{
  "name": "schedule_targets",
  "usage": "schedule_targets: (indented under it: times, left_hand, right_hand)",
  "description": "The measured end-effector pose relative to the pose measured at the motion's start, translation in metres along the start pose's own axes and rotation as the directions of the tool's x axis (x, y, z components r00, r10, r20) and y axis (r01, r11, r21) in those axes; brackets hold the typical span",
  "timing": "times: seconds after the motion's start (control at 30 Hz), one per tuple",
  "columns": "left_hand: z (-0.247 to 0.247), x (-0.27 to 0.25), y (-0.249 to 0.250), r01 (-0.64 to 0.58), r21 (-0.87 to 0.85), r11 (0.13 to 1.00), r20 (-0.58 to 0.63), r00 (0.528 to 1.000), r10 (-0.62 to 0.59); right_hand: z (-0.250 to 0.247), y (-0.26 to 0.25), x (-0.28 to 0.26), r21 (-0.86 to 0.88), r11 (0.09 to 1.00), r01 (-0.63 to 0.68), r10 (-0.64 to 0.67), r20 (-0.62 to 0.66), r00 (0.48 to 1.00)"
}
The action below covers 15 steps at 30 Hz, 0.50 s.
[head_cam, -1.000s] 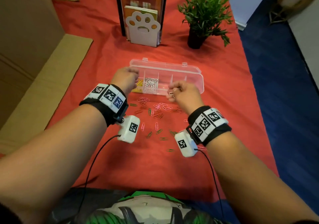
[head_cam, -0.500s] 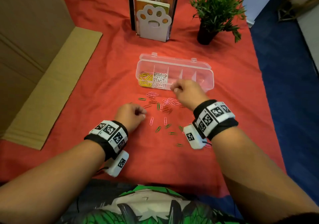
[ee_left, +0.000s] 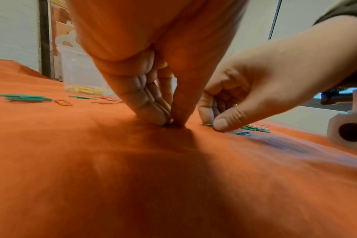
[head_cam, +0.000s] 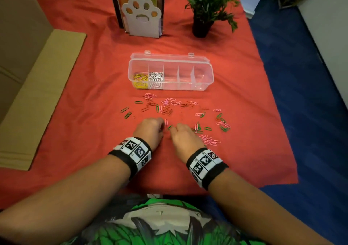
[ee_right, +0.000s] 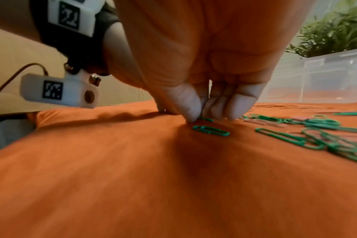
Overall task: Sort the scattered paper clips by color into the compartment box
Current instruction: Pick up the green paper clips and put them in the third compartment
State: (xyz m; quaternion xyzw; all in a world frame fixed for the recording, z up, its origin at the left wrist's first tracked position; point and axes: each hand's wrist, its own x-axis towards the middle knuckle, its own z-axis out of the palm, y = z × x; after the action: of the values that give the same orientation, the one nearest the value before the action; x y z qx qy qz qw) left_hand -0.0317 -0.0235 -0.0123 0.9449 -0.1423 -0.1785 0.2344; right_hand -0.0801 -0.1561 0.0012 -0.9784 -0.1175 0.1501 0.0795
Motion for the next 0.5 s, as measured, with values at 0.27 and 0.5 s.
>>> schedule_targets:
  times: [0.27, 0.5]
  left_hand:
    - [0.002, 0.000, -0.004, 0.132, -0.177, 0.975, 0.012, 0.991, -0.132]
    - [-0.010, 0.008, 0.013, 0.432, -0.804, 0.408, 0.287, 0.884, -0.369]
  right_hand:
    - [0.005, 0.032, -0.005, 0.407, 0.888, -0.216, 0.207, 0.066, 0.976]
    - [-0.025, 0.080, -0.012, 0.940, -0.175, -0.294, 0.428, 0.341, 0.837]
